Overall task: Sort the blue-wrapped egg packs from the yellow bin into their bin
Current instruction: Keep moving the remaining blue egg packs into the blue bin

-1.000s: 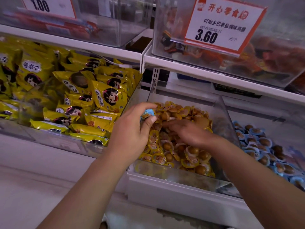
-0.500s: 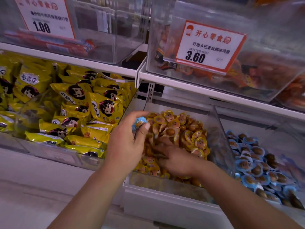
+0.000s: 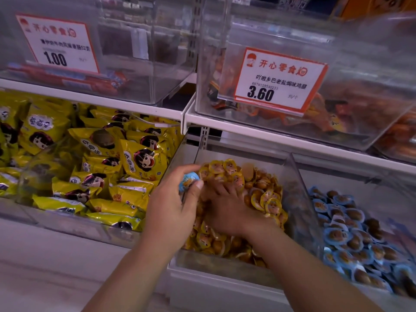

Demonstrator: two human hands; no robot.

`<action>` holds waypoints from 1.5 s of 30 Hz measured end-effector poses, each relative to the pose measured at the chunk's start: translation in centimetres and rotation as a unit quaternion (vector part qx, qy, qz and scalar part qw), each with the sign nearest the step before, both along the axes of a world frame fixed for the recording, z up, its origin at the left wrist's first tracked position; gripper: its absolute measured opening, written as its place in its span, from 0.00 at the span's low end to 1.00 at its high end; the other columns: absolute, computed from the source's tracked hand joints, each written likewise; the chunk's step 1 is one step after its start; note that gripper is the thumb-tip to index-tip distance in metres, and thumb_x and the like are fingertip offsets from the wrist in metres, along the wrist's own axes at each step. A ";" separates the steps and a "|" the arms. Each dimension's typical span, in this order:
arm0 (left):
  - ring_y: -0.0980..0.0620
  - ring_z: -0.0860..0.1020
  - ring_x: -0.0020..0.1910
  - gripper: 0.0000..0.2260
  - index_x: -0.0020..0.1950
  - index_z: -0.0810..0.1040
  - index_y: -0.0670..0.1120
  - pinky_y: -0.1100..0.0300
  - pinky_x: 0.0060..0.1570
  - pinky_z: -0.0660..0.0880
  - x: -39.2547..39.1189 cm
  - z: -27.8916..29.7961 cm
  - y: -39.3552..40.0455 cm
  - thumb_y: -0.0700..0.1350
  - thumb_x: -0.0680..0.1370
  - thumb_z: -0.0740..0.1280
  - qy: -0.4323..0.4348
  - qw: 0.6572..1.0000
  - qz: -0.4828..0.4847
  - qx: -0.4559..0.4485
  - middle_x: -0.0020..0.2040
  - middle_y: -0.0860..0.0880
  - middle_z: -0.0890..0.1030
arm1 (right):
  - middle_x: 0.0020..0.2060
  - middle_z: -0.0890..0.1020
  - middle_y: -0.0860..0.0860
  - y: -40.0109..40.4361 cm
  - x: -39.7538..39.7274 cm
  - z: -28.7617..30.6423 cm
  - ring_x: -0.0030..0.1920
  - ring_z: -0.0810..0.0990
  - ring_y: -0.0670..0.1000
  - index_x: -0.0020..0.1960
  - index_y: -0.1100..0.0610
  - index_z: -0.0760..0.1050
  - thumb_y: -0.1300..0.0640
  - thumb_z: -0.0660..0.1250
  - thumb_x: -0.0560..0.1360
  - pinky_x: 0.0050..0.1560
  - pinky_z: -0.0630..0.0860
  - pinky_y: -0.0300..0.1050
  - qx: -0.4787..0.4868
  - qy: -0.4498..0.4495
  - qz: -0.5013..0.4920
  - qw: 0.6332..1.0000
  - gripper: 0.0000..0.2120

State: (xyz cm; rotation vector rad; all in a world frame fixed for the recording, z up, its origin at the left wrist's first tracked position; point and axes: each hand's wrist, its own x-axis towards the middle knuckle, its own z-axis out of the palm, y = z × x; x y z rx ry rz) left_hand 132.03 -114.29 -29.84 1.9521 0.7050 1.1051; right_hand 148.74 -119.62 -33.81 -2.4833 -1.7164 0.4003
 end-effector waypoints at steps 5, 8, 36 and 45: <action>0.66 0.77 0.50 0.10 0.59 0.76 0.63 0.74 0.43 0.72 -0.1 -0.1 0.5 0.51 0.80 0.67 -0.010 1.000 -0.007 -0.003 0.50 0.69 0.78 | 0.80 0.47 0.44 -0.1 -1.8 -0.3 0.79 0.42 0.64 0.78 0.40 0.51 0.35 0.59 0.72 0.74 0.49 0.69 -0.082 -0.002 0.037 0.996 0.38; 0.67 0.77 0.51 0.10 0.59 0.76 0.63 0.75 0.43 0.71 -0.1 -0.1 0.6 0.51 0.79 0.68 -0.011 1.000 -0.010 0.002 0.50 0.68 0.78 | 0.76 0.59 0.46 -3.7 -1.8 1.4 0.77 0.55 0.59 0.76 0.43 0.60 0.33 0.55 0.69 0.74 0.59 0.60 -0.100 -0.007 0.077 0.992 0.36; 0.63 0.78 0.48 0.10 0.59 0.76 0.63 0.72 0.41 0.73 0.1 0.0 1.0 0.53 0.79 0.67 -0.013 1.000 -0.012 -0.013 0.47 0.63 0.79 | 0.69 0.74 0.45 -5.4 -4.0 4.7 0.66 0.75 0.47 0.74 0.43 0.66 0.46 0.64 0.77 0.66 0.73 0.47 0.015 0.182 0.058 0.982 0.25; 0.61 0.75 0.33 0.09 0.59 0.75 0.63 0.72 0.29 0.68 0.5 -0.2 0.5 0.54 0.80 0.65 -0.014 1.000 0.011 -0.020 0.37 0.61 0.75 | 0.76 0.65 0.59 -4.2 5.0 3.6 0.76 0.61 0.62 0.77 0.55 0.62 0.44 0.56 0.80 0.75 0.60 0.58 0.083 0.137 -0.330 0.930 0.29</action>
